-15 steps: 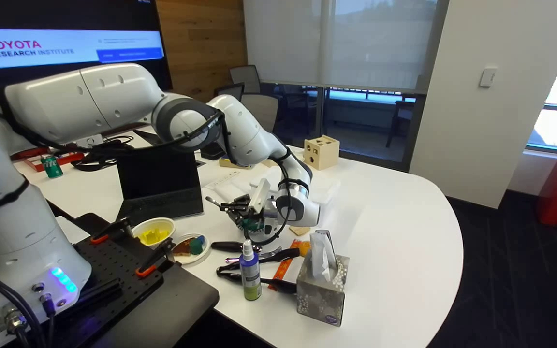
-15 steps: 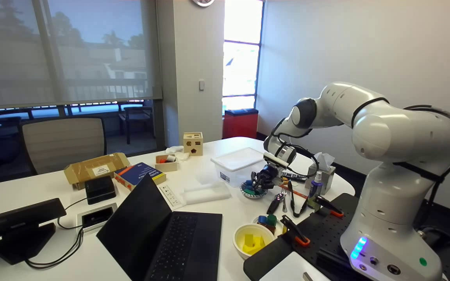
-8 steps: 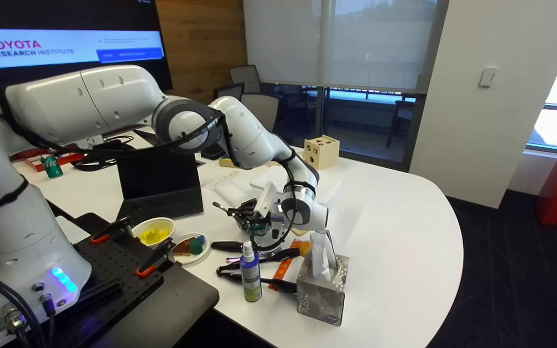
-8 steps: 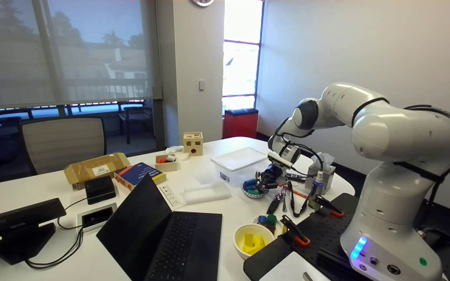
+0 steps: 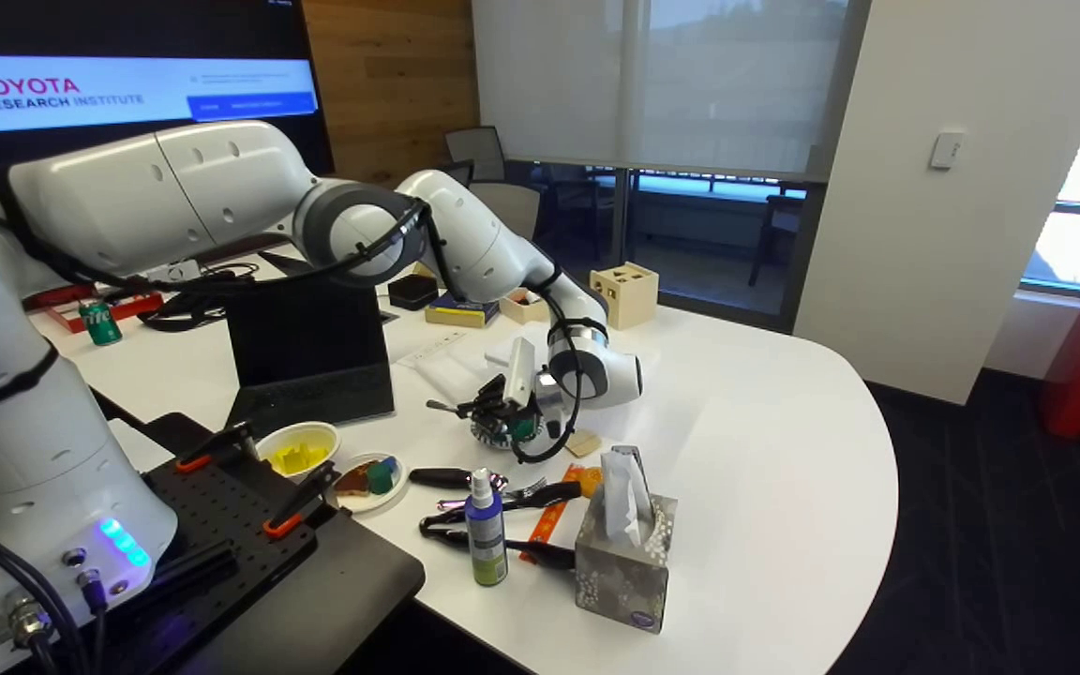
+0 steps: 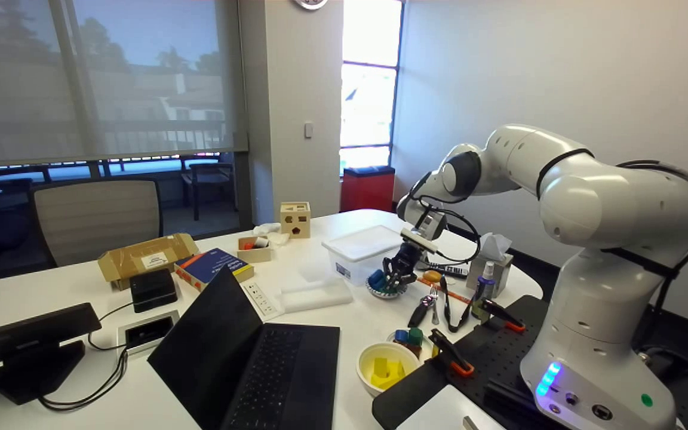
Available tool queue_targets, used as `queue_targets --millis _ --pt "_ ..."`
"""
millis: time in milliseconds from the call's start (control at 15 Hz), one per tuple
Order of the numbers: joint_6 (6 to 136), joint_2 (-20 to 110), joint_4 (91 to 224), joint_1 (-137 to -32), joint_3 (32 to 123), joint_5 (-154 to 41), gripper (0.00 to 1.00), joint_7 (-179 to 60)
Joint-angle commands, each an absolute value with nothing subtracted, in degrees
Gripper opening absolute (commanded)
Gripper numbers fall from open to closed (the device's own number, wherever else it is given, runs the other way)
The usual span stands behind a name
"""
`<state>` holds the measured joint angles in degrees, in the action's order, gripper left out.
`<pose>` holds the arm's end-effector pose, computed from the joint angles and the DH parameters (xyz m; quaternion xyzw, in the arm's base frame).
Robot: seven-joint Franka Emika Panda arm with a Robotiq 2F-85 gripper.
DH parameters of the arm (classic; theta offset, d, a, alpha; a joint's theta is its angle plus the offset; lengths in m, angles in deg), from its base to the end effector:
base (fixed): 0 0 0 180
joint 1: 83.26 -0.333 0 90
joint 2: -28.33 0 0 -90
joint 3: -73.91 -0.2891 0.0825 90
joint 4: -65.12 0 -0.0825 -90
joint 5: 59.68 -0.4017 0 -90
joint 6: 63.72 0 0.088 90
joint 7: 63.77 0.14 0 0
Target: Use the spoon to stir the contents in the bowl
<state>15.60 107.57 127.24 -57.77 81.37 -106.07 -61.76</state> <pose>0.5353 -0.2051 -0.0799 -0.7429 0.3634 0.3839 0.4106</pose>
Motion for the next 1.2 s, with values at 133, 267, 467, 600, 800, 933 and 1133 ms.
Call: queue_targets --millis 133,267,467,600,800,933,1133 --pt "11.21 104.87 130.28 -56.07 77.40 -111.49 0.02 -61.24" --pt "9.74 103.81 131.62 -56.15 76.96 -112.16 0.02 -62.12" --pt "8.81 100.82 134.67 -57.19 78.78 -109.39 0.02 -62.72" --pt "10.16 97.93 138.41 -58.17 81.14 -106.28 0.02 -62.97" --pt "12.83 92.62 145.31 -60.56 85.61 -99.84 0.02 -64.42" --pt "15.26 90.07 148.78 -61.59 87.56 -95.23 0.02 -64.58" --pt "22.89 88.77 151.61 -62.65 87.83 -90.35 0.02 -64.42"
